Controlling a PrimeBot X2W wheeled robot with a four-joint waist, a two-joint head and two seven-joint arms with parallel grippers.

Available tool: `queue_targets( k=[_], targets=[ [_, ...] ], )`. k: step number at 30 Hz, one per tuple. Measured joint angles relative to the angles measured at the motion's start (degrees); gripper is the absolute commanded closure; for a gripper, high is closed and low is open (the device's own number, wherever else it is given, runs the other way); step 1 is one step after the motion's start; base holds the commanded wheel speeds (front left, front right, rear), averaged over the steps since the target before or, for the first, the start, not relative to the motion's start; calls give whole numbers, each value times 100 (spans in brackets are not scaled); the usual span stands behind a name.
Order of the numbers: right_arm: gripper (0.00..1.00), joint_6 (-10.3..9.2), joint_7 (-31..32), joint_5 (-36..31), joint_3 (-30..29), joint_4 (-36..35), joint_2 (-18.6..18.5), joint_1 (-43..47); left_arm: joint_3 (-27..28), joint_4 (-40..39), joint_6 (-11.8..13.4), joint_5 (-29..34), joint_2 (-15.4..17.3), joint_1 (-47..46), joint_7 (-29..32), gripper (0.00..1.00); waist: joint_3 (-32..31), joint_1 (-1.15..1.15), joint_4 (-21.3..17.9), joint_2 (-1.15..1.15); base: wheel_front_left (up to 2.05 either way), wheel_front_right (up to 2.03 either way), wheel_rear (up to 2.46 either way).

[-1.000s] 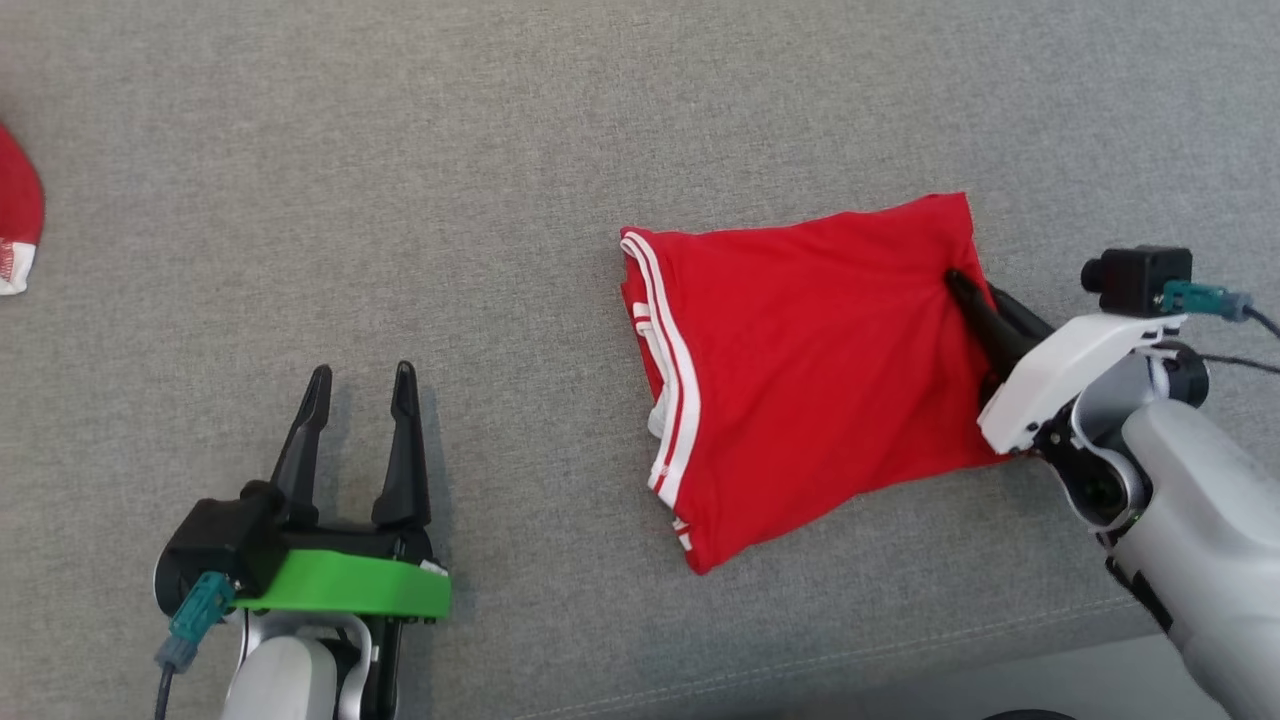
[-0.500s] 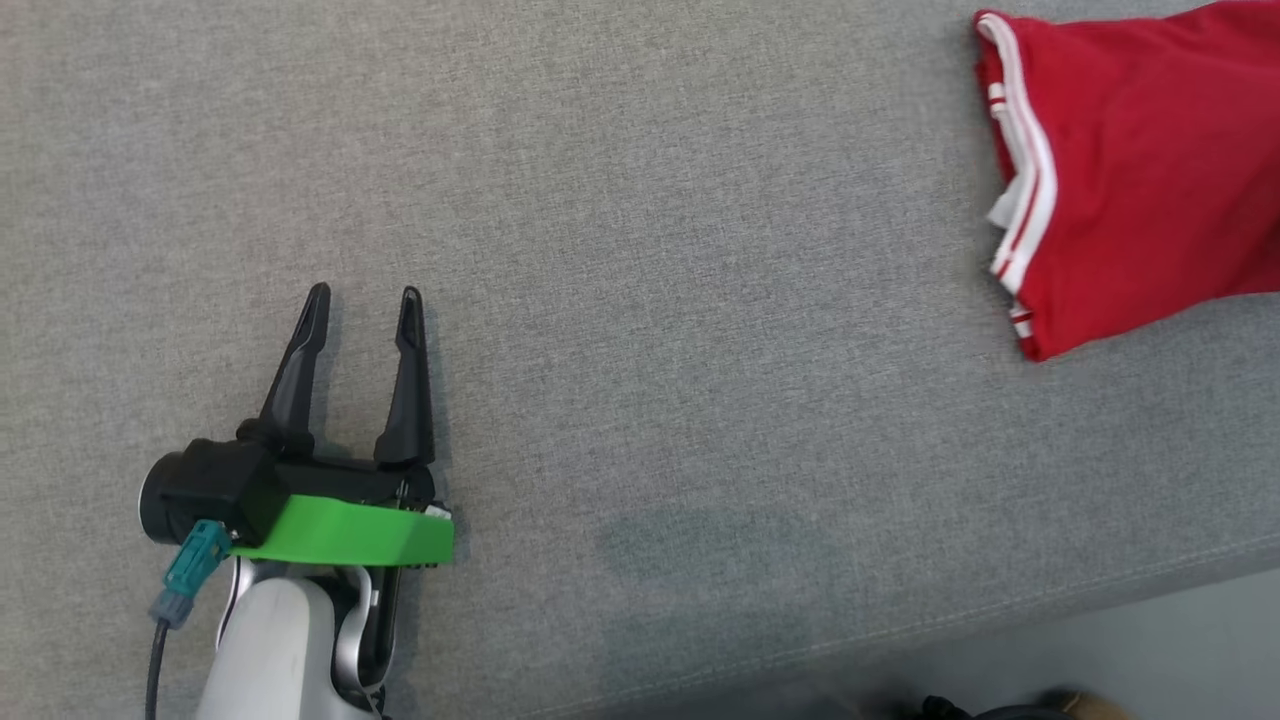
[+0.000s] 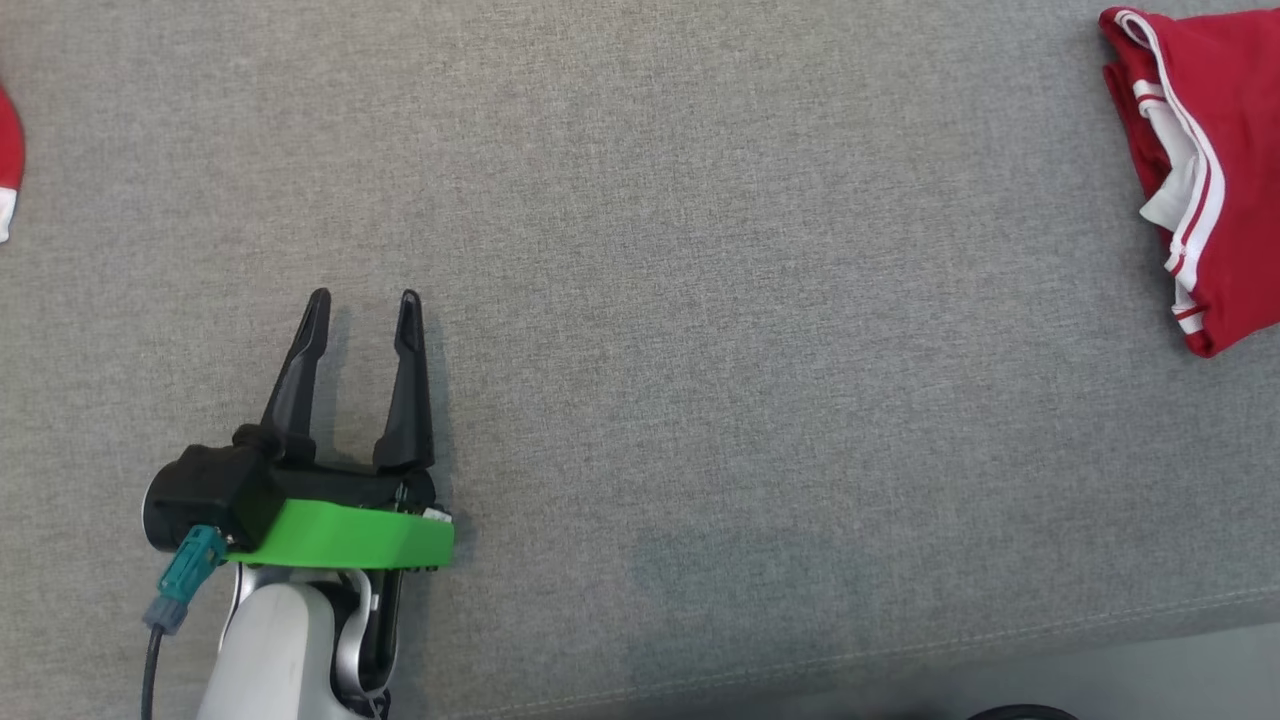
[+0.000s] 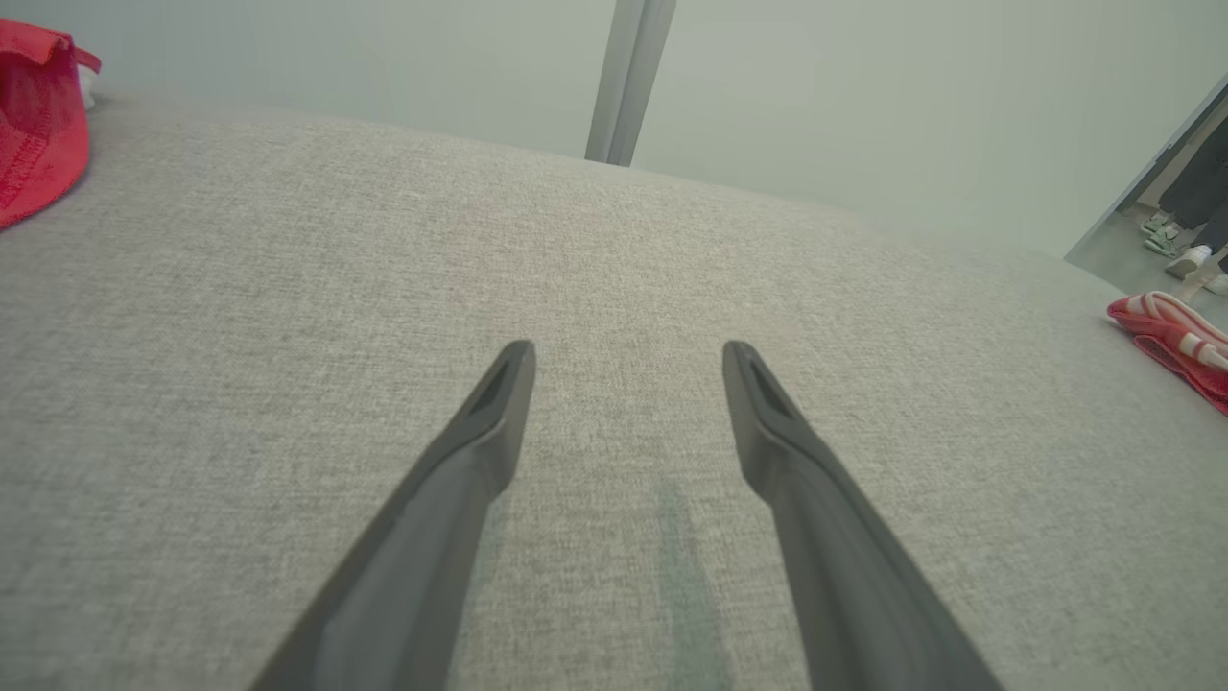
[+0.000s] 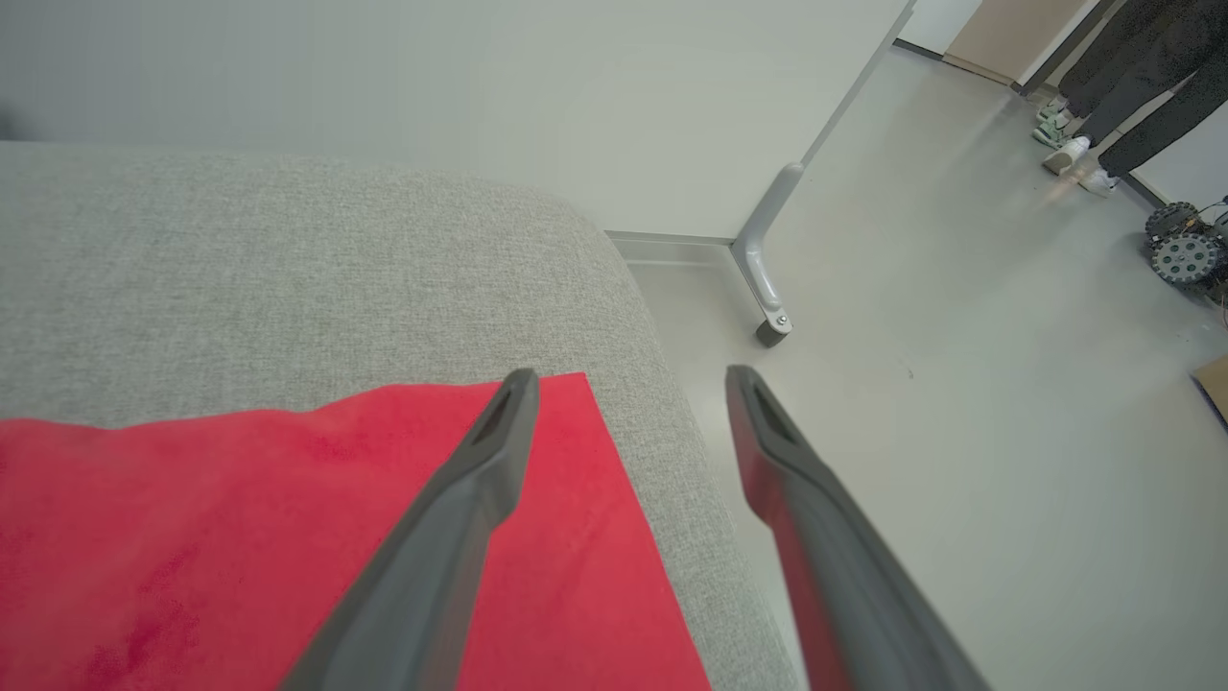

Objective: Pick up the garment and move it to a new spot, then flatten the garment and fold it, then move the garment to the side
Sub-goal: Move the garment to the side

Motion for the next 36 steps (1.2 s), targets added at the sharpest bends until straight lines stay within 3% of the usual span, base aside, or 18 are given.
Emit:
queue_targets(
  k=[3, 7, 14, 21, 25, 32, 36],
  targets=[
    [0, 0, -9, -292, -256, -336, -80, -37, 94, -1, 19, -84, 2, 55, -1, 0, -105, 0, 4, 0, 0, 0, 0],
    [0, 0, -33, -720, -1021, -1594, -93, 502, 320, 63, 18, -143, 3, 182, -1, 0, -359, 0, -15, 0, 0, 0, 0],
    [0, -1, -32, -1356, -2310, -3971, 726, 3220, 578, 490, -84, -67, 3, 510, -1, 0, -1037, 0, -43, 0, 0, 0, 0],
    [0, -1, -32, -1990, -2860, -5710, 1835, 5295, 727, 907, -137, 266, 25, 752, -1, 0, -1711, 0, -17, 0, 0, 0, 0],
    [0, 1, -32, -2258, -2807, -6110, 2364, 6036, 939, 1098, -141, 363, 23, 1019, 0, 0, -2054, 0, 6, 0, 0, 0, 0],
    [0, -1, -32, -2635, -3066, -6032, 3230, 6671, 1061, 1260, -144, 356, 11, 1285, -1, 0, -2502, 0, 95, 0, 0, 0, 0],
    [0, 0, -32, -2800, -3020, -5891, 3393, 6758, 1009, 1277, -136, 243, 10, 1315, -1, 0, -2597, 0, 172, 0, 0, 0, 0]
  ],
)
